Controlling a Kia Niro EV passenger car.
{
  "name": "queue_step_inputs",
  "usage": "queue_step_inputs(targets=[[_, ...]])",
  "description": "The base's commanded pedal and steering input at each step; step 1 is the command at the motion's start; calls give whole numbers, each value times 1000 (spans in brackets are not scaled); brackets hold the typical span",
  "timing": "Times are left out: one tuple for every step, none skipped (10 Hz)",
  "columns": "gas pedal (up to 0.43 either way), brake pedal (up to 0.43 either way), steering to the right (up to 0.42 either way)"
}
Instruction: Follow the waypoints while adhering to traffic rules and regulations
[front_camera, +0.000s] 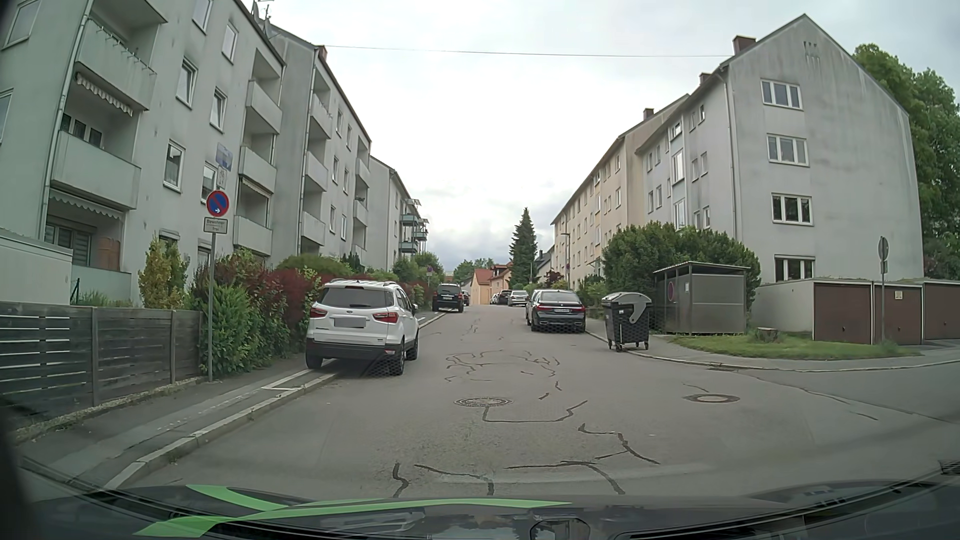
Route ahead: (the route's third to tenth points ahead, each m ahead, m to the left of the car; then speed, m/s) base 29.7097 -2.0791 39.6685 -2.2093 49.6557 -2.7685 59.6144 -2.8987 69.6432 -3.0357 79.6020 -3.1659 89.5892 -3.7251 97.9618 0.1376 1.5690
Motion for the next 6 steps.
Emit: queue_step_inputs(targets=[[20,6,-4],[20,6,-3],[20,6,-1],[20,6,-1],[20,0,-1],[20,0,-1]])
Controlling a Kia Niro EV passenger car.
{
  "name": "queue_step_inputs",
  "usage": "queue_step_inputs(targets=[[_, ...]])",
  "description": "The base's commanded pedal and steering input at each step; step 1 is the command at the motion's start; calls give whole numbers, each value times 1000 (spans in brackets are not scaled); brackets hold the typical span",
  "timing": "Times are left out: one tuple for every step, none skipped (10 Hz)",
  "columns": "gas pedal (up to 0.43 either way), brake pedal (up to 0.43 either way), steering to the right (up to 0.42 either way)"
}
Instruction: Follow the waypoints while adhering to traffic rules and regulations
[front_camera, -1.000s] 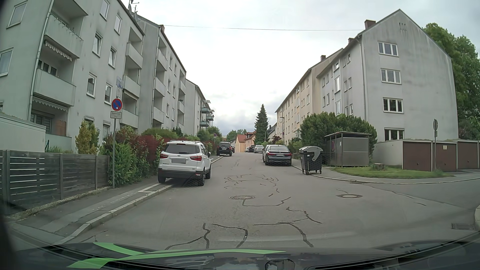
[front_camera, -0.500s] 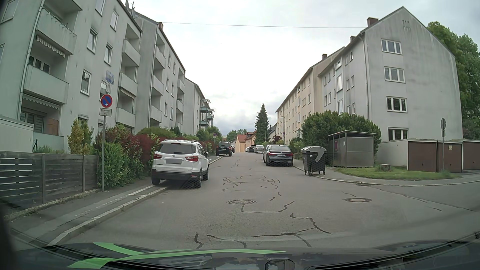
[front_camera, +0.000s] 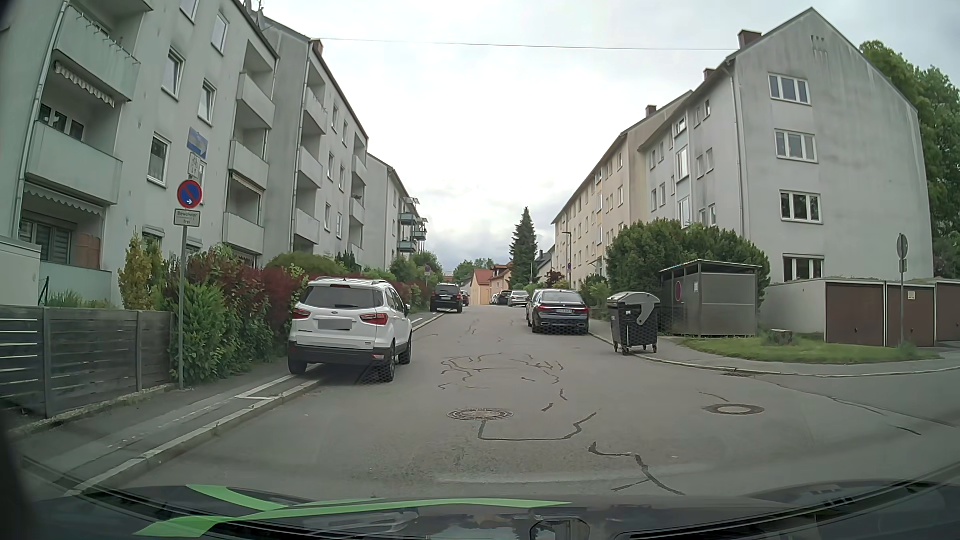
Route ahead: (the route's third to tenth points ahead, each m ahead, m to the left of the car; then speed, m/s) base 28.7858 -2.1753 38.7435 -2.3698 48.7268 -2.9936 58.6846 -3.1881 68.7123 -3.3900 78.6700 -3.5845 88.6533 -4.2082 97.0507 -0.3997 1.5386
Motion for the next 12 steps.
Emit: queue_step_inputs(targets=[[20,0,-1],[20,6,-1],[20,6,-1],[20,6,-1],[20,6,-1],[20,6,-1],[20,6,-1],[20,6,-1],[20,6,-1],[20,6,-1],[20,6,-1],[20,6,-1]])
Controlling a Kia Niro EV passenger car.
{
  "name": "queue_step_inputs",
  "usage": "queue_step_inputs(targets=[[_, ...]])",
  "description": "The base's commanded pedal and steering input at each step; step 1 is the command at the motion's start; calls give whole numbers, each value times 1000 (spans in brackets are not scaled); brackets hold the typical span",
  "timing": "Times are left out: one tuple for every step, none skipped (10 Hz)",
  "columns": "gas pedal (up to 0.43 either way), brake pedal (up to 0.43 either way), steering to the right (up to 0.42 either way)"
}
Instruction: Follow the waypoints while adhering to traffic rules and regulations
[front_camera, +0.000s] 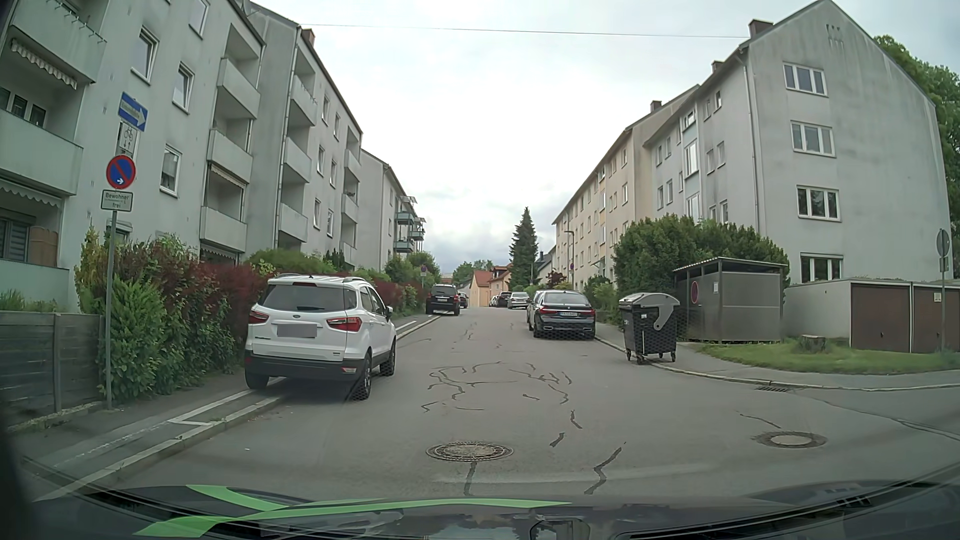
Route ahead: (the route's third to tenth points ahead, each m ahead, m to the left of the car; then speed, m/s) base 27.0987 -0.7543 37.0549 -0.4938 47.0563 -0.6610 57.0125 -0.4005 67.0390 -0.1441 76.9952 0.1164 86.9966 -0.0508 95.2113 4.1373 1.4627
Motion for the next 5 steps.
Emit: queue_step_inputs(targets=[[20,6,0],[20,0,-1],[20,0,-1],[20,6,-1],[20,6,-1]])
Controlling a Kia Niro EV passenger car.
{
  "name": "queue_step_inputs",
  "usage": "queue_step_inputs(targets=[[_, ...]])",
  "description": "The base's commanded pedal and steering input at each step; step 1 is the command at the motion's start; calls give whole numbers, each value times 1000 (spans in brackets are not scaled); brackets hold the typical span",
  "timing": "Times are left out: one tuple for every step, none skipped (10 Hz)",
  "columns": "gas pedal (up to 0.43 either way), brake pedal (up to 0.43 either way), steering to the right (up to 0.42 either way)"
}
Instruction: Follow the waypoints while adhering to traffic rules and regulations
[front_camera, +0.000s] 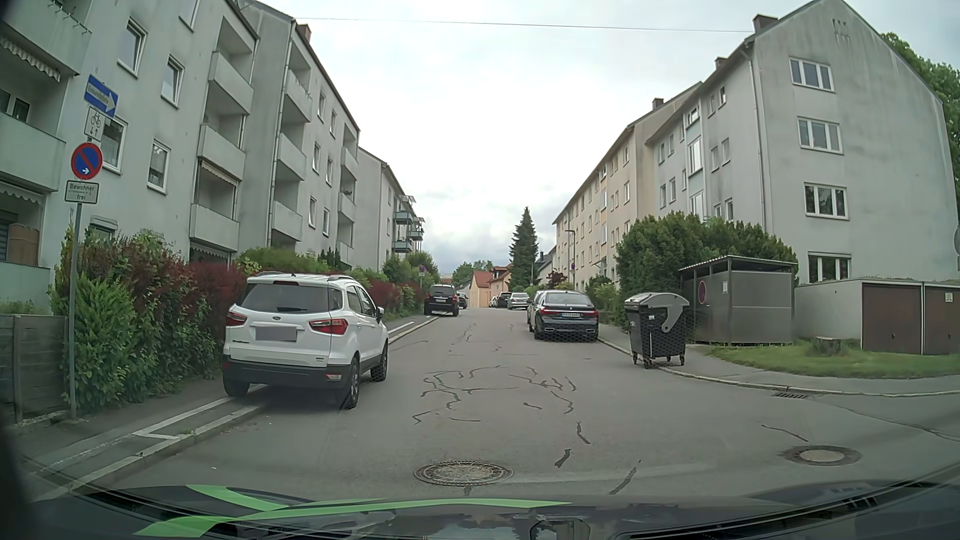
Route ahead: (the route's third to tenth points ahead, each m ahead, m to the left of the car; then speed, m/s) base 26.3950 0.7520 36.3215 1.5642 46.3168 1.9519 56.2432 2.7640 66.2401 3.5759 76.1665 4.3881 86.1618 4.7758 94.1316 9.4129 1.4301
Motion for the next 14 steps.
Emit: queue_step_inputs(targets=[[20,6,-1],[20,6,-1],[20,0,-1],[20,0,-1],[20,6,-1],[20,0,-1],[20,0,-1],[20,0,-1],[20,0,-1],[20,0,-1],[20,0,-1],[20,0,-1],[20,0,-1],[20,0,-1]])
